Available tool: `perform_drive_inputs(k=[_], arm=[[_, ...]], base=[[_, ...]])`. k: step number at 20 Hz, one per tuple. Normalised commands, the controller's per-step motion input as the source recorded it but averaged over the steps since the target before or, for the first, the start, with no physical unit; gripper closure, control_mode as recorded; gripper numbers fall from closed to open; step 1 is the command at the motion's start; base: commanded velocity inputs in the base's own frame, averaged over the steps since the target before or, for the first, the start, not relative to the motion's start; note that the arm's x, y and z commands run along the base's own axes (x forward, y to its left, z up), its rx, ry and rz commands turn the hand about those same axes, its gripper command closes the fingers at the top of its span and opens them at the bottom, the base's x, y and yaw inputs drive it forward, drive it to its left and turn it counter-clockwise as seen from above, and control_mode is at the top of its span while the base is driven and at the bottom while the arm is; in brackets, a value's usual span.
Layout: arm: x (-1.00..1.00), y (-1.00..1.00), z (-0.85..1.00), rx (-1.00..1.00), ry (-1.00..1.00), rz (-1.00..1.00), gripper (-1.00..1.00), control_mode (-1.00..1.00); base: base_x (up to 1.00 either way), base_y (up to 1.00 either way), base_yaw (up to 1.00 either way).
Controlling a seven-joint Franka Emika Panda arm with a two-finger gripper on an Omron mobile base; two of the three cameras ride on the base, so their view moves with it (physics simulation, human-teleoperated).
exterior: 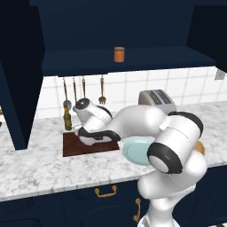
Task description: From the different types of pastries on the counter, select a croissant and place it on the cutting board. Then retrieve a jar of jam from the cabinet and place it alongside the croissant on the cutting board.
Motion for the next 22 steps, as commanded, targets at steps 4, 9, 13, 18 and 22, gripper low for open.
perform_drive_inputs(k=[4,9,13,18,22], arm=[[0.16,0.18,0.08,0.04,-0.02,-0.01,1.0,-1.0],[0.54,0.27,-0.1,0.25,0.01,-0.03,1.0,-1.0],[0.03,0.26,-0.07,0.1,0.02,-0.01,1.0,-1.0],[0.0,0.15,-0.12,0.05,-0.03,0.0,1.0,-1.0],[0.0,0.06,-0.46,0.1,0.0,0.08,1.0,-1.0]], base=[[0.0,0.0,0.0],[0.0,0.0,0.0],[0.0,0.0,0.0],[0.0,0.0,0.0],[0.0,0.0,0.0]])
